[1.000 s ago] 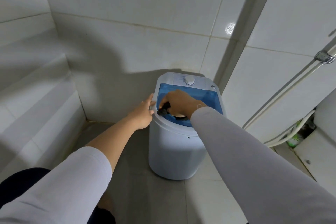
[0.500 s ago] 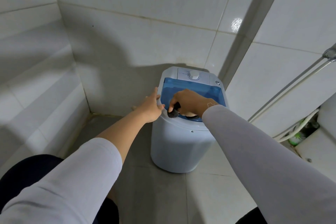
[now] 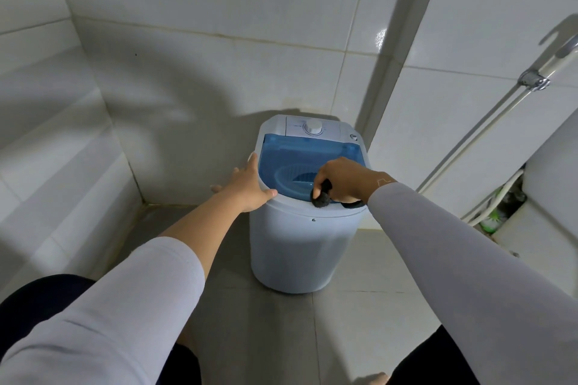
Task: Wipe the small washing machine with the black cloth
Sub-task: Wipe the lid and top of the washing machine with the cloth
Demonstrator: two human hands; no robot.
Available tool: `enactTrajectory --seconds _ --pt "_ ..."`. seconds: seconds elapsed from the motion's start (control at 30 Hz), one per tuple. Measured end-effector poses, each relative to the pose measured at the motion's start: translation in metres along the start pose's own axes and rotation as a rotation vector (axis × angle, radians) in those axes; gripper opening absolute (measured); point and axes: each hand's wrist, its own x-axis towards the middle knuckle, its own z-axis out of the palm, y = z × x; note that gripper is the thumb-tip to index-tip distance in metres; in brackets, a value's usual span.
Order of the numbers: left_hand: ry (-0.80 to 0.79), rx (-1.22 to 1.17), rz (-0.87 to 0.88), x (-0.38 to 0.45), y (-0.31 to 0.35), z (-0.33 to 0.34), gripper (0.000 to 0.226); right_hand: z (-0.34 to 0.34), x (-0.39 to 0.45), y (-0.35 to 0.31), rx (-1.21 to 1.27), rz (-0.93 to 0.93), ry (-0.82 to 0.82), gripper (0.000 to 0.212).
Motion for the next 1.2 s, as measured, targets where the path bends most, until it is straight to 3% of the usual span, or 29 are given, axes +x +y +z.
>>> enactTrajectory --seconds 0.43,0.63,0.83,1.07,1.2 --pt "-0.026 -0.100 -0.118 0.024 0.004 0.006 0.103 0.000 -0.032 0.044 -0.009 0.141 0.026 0.026" --pt "0.011 -0.096 -0.127 0.036 0.014 0.011 0.097 -0.006 -0.044 0.063 -0.040 0.245 -0.004 0.018" --pt "0.021 -0.023 -0.069 0.004 0.057 0.002 0.101 -0.033 -0.030 0.051 -0.032 0.115 0.162 0.028" --pt "-0.035 0.007 -0.002 0.009 0.048 0.004 0.106 -0.023 0.001 0.032 -0.152 -0.021 0.252 0.045" --pt "-0.072 0.034 0.006 0.011 0.042 0.000 0.112 -0.007 0.012 0.027 -0.286 -0.074 0.260 0.040"
